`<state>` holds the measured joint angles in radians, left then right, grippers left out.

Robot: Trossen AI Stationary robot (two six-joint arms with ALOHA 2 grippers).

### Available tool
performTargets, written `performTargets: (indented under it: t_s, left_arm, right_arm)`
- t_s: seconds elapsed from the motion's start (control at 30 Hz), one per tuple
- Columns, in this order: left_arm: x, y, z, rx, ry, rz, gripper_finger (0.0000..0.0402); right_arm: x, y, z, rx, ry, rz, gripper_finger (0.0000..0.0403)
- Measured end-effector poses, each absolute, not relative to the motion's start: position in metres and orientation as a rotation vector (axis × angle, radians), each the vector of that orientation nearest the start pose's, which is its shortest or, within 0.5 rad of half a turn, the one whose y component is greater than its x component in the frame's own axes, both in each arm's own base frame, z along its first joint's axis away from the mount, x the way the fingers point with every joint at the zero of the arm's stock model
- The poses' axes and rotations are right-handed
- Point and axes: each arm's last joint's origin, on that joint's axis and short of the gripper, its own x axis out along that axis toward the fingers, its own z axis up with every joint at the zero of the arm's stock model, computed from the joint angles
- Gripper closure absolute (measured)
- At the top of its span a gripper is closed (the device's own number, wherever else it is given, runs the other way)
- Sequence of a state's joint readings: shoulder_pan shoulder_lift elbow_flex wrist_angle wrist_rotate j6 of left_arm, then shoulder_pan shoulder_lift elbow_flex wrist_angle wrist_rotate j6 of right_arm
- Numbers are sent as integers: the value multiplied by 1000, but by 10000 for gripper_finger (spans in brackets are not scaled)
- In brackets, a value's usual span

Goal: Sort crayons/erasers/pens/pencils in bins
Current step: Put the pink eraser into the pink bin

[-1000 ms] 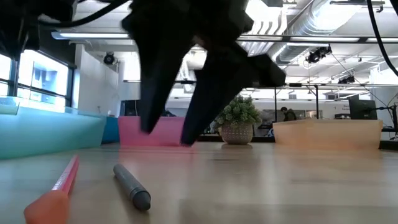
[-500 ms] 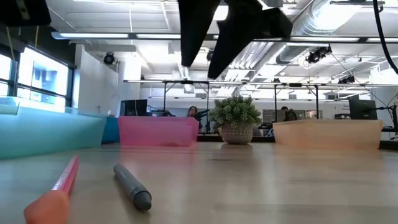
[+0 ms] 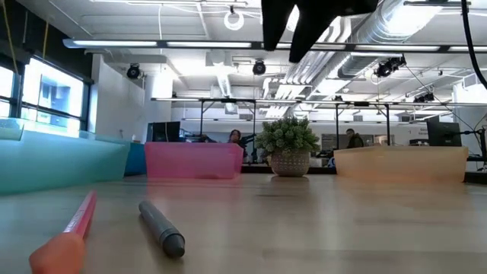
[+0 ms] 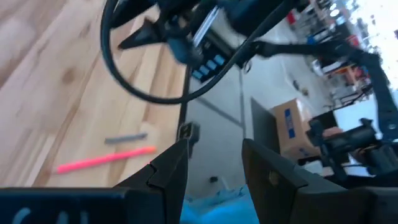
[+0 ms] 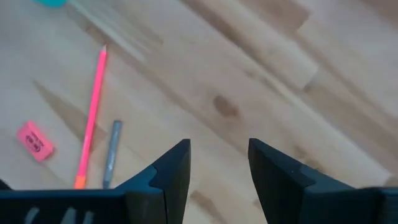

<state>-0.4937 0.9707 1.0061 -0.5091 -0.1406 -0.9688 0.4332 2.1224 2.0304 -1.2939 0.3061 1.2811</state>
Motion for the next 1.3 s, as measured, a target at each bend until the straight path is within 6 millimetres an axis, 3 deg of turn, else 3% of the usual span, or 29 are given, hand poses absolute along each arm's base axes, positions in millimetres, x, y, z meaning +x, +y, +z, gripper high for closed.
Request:
performTargets:
  t_s: [0.27, 0.4, 0.77, 1.3]
  left_arm:
    - [188, -93, 378, -735, 499, -113, 264]
    - [198, -97, 379, -658, 545, -59, 264]
    - [225, -117, 329, -509, 873, 157, 264]
    - [255, -165, 261, -404, 1090, 240, 264]
  right_arm:
    - [371, 159, 290, 521, 1104, -784, 249]
    - [366, 154, 295, 496, 1117, -809, 249]
    - [358, 150, 299, 439, 1161, -821, 249]
    - [357, 149, 300, 400, 1172, -816, 249]
